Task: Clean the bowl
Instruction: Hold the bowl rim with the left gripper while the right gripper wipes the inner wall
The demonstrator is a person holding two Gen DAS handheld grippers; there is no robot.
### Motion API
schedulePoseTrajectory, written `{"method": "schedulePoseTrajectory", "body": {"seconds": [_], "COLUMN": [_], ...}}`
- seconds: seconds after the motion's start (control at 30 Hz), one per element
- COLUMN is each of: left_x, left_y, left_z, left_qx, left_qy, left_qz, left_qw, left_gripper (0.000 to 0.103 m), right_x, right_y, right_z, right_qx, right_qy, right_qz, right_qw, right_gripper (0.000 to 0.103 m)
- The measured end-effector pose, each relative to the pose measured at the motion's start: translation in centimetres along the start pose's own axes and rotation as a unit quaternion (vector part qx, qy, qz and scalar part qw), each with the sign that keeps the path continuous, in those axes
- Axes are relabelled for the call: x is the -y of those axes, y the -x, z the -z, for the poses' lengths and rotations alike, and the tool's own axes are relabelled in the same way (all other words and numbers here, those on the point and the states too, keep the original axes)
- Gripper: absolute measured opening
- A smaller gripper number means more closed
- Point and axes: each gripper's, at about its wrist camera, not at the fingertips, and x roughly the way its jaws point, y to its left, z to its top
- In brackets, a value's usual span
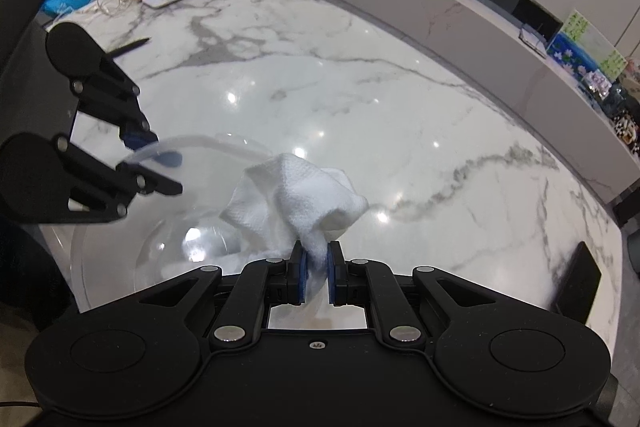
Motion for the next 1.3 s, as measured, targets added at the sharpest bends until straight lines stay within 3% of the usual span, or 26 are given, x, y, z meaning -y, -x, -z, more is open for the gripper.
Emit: {"method": "schedulePoseTrajectory", "body": {"seconds": [0.53, 1.3], "left_x": [-0.2, -0.5], "left_y": [0.0, -0.2], "left_z": [-0.1, -0.1], "left_qx": [0.0, 0.001], "left_qy": [0.0, 0.001], "left_qz": [0.002, 0.003], "left_qw": [1.0, 1.0], "left_gripper": [0.016, 0.016], "right_x": [-1.6, -3.3], "right_y": [-1.0, -2.5], "right_z": [-2.1, -3.0], "right_qx": [0.043, 0.049], "right_qy": [0.006, -0.002], "right_qz": [-0.034, -0.157], "right_qw": [0.998, 0.986], "right_gripper": [0.008, 0.008]}}
